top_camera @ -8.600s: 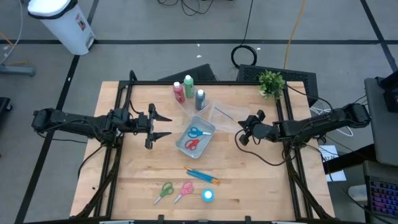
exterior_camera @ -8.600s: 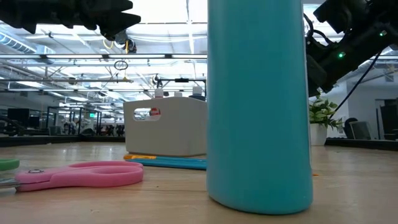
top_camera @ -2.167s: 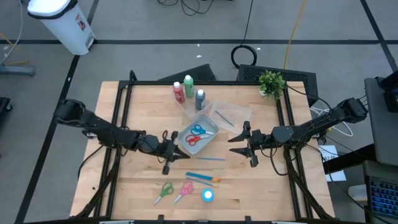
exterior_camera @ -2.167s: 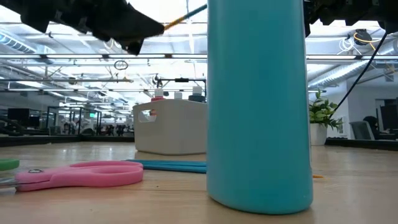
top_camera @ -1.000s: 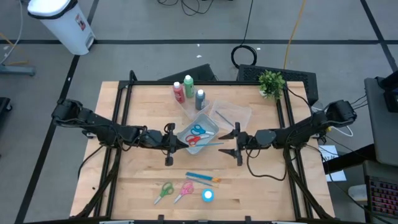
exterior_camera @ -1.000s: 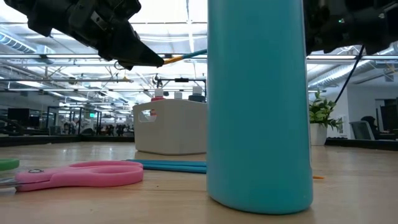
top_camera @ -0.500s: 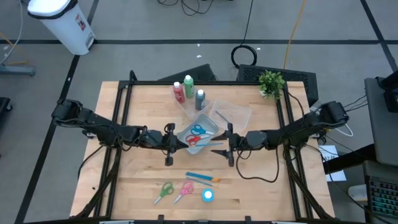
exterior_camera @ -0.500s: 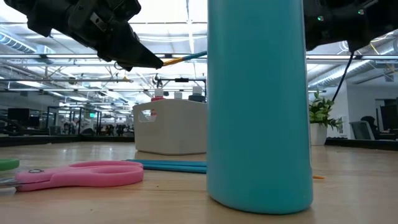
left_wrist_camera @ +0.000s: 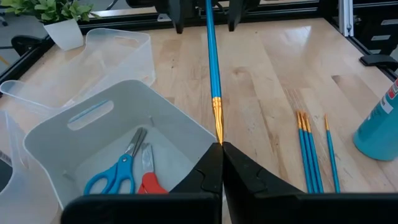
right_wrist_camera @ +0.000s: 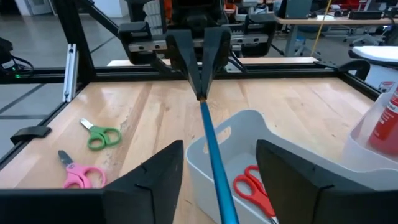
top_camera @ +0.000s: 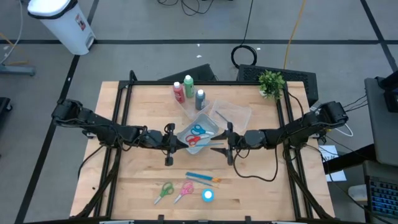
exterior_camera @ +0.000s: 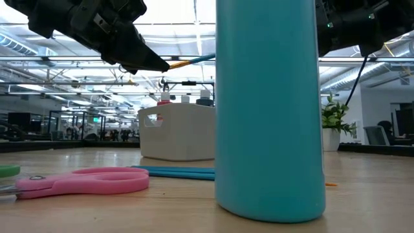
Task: Pick & Place Paint Supplies
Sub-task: Put the blue paintbrush into the right transparent bin
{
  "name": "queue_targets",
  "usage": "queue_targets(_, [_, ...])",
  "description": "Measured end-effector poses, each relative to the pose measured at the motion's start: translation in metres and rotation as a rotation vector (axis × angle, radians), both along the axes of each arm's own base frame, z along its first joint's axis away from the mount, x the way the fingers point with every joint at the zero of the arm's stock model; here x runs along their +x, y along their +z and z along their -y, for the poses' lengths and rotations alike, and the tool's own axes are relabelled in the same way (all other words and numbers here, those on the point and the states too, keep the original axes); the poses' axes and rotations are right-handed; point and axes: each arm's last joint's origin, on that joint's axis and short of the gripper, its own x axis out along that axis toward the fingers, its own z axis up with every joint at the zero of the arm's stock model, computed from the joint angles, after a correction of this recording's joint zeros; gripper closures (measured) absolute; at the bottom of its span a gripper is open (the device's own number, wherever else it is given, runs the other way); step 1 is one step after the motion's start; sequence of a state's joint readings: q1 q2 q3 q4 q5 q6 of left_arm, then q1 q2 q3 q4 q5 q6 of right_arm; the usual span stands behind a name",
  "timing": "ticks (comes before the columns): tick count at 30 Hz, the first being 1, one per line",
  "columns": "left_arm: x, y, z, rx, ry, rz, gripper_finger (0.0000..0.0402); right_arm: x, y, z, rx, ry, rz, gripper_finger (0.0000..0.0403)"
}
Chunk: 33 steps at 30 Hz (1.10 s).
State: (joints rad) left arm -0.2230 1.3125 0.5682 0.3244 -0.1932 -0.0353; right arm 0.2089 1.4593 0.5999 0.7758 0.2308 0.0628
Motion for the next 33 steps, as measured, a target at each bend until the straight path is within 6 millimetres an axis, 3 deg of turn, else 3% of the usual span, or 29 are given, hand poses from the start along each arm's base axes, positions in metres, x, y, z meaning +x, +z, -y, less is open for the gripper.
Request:
queue_targets(10, [-0.0001, -0.0001, 0.0, -0.001, 0.001, -0.002, 0.0394, 0.0001, 0.0005, 0.0, 0.001, 0.0, 0.005, 0.028])
queue_targets(33, [-0.0001, -0.0002, 0.0, -0.003, 0.001, -0.002, 0.0392, 0.0, 0.0003, 0.0, -0.025, 0.005, 0.004, 0.0366])
